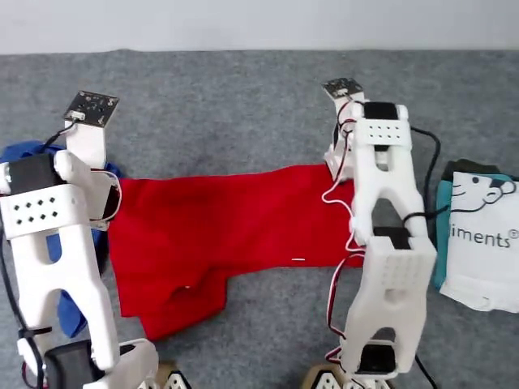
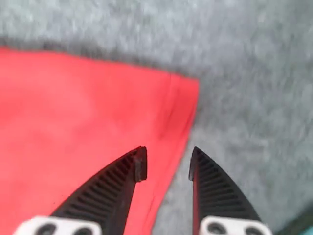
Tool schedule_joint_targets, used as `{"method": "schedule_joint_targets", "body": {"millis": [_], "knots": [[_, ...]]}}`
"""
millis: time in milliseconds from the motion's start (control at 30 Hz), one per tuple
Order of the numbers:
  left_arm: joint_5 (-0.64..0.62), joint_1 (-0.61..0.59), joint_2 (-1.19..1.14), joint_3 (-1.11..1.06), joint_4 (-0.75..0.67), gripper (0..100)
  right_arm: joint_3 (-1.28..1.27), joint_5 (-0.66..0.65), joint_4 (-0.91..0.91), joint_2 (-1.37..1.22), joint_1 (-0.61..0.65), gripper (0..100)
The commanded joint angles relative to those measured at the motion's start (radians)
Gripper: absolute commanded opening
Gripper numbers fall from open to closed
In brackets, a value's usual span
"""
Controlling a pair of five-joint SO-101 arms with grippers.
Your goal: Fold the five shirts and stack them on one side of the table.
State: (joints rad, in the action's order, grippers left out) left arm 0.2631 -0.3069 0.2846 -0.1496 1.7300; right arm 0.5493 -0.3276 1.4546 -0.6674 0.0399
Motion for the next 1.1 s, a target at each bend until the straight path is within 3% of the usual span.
{"method": "schedule_joint_targets", "body": {"millis": [0,567,700,867,1067], "knots": [[-0.008,-0.006,0.032,0.004,0.023,0,0.114,0.011,-0.008,-0.03,0.018,15.8],[-0.003,-0.006,0.034,-0.035,0.021,0,0.209,0.011,0.001,-0.142,0.016,1.9],[-0.003,-0.006,0.034,-0.048,0.021,0,0.226,0.009,0.035,-0.142,0.015,3.5],[-0.003,-0.006,0.035,-0.048,0.021,0,0.276,0.009,0.093,-0.148,-0.001,16.3],[-0.002,-0.006,0.035,-0.048,0.021,0,0.287,0.008,0.074,-0.162,-0.027,14.8]]}}
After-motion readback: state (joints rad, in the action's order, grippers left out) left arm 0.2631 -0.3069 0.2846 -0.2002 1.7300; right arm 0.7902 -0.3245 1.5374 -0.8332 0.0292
